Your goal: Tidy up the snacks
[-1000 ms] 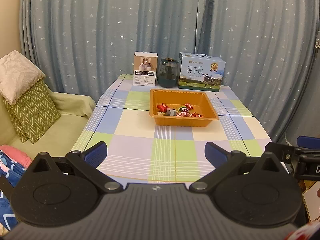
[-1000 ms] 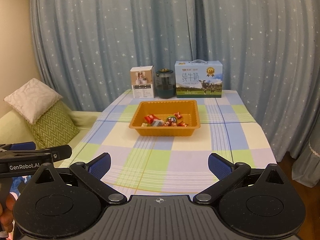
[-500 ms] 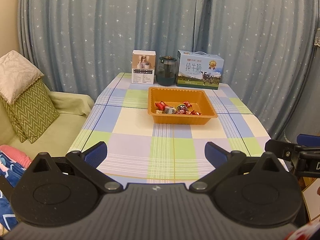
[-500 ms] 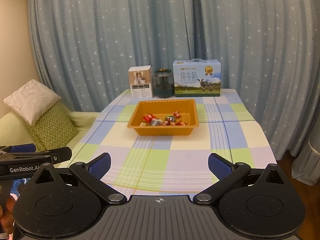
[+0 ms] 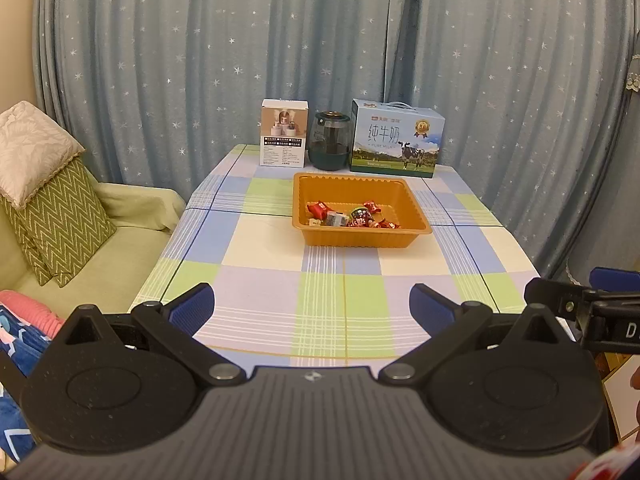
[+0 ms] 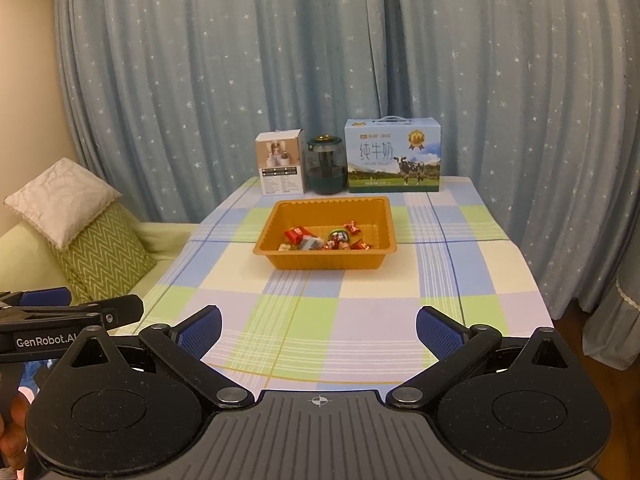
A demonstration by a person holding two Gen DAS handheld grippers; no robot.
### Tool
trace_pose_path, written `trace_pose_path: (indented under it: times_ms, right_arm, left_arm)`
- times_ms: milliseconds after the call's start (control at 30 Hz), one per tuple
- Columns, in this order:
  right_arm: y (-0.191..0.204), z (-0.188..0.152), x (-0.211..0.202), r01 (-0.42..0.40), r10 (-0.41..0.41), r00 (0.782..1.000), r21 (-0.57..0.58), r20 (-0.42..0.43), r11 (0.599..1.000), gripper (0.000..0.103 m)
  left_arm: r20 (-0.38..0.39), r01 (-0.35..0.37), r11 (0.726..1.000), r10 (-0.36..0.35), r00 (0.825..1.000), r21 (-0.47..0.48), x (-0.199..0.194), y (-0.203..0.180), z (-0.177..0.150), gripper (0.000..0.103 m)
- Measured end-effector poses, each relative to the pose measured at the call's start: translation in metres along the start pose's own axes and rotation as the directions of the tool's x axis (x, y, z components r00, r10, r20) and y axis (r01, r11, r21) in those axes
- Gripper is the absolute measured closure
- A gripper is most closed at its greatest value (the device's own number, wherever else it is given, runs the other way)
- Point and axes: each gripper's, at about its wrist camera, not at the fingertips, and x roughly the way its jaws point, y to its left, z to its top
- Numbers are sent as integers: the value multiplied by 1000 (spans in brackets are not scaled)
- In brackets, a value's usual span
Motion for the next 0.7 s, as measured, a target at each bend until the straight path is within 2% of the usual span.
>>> trace_pose_path:
  times_ms: [700]
  right_arm:
    - [-6,0,-1,11,-11,1000,5,-6,1000,0]
  left_arm:
    - [-4,10,1000,-10,1000,10,1,-5,0,0]
